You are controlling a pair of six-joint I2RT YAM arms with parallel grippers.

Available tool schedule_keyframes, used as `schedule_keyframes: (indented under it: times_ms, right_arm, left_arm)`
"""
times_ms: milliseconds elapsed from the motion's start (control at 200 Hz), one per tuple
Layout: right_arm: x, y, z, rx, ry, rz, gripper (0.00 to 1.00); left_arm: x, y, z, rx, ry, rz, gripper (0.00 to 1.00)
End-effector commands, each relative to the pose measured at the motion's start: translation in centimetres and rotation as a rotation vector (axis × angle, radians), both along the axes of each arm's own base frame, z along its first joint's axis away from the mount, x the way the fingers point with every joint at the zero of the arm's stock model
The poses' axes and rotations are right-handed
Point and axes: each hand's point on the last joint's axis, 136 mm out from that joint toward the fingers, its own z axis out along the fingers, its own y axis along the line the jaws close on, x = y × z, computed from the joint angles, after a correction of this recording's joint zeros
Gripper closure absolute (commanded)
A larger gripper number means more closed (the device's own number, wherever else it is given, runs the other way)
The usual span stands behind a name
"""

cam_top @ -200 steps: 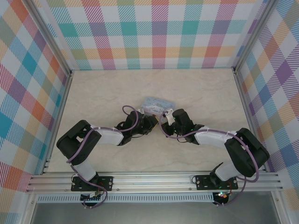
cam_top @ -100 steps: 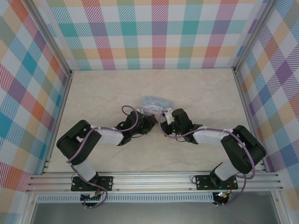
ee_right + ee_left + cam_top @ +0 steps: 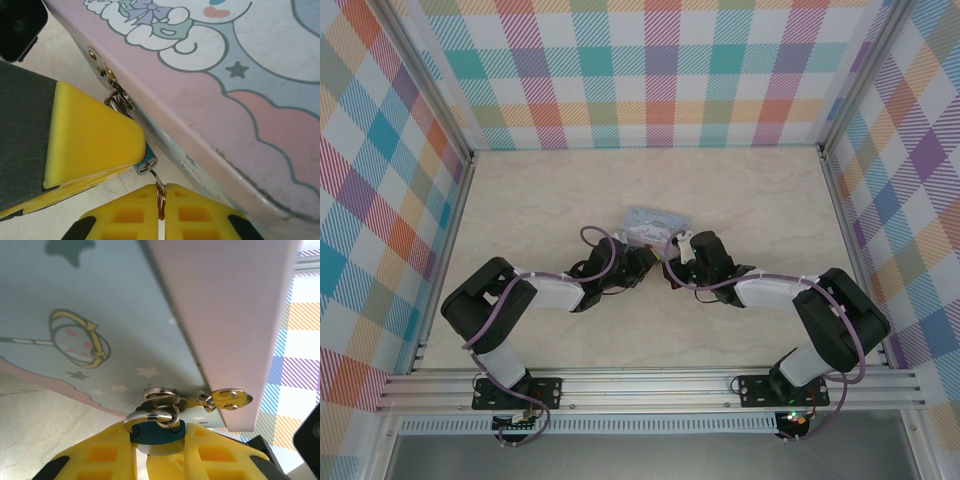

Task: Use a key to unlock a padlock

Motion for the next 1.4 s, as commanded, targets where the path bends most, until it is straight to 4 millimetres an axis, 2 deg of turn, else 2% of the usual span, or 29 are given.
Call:
schedule_keyframes:
  times_ms: [0,215,355,485,625,865,1115,1395]
  right_arm:
    - [-0.7,2.2,3.4,0.139,-0.067,0.087,0.87]
    - [-2.2,-0.4,1.8,0.109,-0.027,0.083,0.69]
    - [-3.1,-1.7,2.3,0.153,0.002,0.096,0.6]
    - [-3.9,-1.9,3.7,0.242,0.036,0.134,0.54]
    - [-3.9,-1.4,4.1,0.298,0.083,0.131,0.55]
    - [-2.4,-0.7,2.4,0.315,0.167,0.072,0.62]
    - [-1.0,-1.0,2.3,0.278,0.121,0.032,0.62]
    - [-0.1,-0.4,2.8,0.3,0.089,0.04,0.65]
  left_arm:
    - [-1.7,-1.8,0.9,-0.038,-0.011,-0.079,0.99]
    - [-1.3,-1.2,0.4,-0.024,-0.005,-0.064,1.0]
    - [-1.2,-0.8,0.3,-0.019,-0.001,-0.061,1.0]
    - [-1.1,-0.7,0.4,-0.022,0.002,-0.062,1.0]
    - [-1.1,-0.8,0.8,-0.033,0.0,-0.067,1.0]
    - [-1.2,-1.3,1.7,-0.061,-0.004,-0.085,1.0]
    - [-1.3,-1.4,2.0,-0.069,-0.004,-0.094,1.0]
    - [-1.4,-1.5,2.2,-0.075,-0.001,-0.104,1.0]
